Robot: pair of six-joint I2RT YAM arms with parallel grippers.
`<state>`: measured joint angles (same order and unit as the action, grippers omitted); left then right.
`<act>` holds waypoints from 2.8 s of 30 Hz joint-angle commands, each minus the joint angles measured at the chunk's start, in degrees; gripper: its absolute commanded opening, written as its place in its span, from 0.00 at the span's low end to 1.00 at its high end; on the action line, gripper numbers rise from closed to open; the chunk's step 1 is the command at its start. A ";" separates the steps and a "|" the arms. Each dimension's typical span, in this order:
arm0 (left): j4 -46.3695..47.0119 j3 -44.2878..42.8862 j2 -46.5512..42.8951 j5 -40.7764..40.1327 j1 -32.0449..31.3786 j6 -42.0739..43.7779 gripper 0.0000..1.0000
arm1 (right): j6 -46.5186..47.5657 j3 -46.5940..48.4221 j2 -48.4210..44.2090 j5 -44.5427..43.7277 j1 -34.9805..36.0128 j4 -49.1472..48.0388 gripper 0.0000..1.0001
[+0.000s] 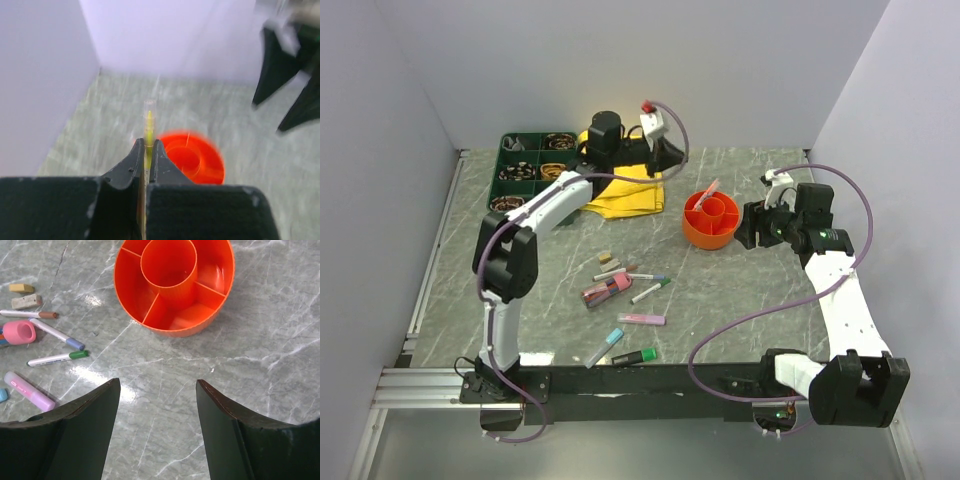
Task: Sort the stationery into containers
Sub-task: Place the pen in the storage box, then pick up the pen from the center of the board.
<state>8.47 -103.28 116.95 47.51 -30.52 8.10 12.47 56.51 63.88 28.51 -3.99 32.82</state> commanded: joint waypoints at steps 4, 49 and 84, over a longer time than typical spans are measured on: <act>36.88 -5.86 11.01 6.90 -1.11 -31.39 0.01 | -0.17 1.58 0.11 -0.91 0.21 -1.79 0.70; 23.15 8.60 2.96 8.92 3.01 -18.70 0.55 | -1.31 9.31 8.98 -0.57 0.30 -2.32 0.70; -42.57 21.46 -4.53 -27.03 -3.84 15.90 0.54 | 0.54 2.90 3.45 0.58 2.93 -2.14 0.70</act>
<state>-33.61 -82.06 112.33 20.75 -33.80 23.09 12.12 60.38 69.58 28.95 -1.37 31.33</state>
